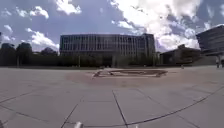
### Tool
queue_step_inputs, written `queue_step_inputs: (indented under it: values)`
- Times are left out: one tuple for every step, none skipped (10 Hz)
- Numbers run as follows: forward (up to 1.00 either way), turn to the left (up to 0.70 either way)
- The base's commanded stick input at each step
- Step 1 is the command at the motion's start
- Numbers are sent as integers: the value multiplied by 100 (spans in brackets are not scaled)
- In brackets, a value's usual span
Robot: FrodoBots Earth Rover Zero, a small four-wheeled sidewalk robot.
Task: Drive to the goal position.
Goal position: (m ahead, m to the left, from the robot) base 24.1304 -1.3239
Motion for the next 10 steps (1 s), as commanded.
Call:
queue_step_inputs:
  values:
    - [70,16]
    - [70,7]
    - [70,3]
    - [70,3]
    - [70,3]
    - [70,2]
    - [70,2]
    - [70,3]
    - [70,2]
    - [70,2]
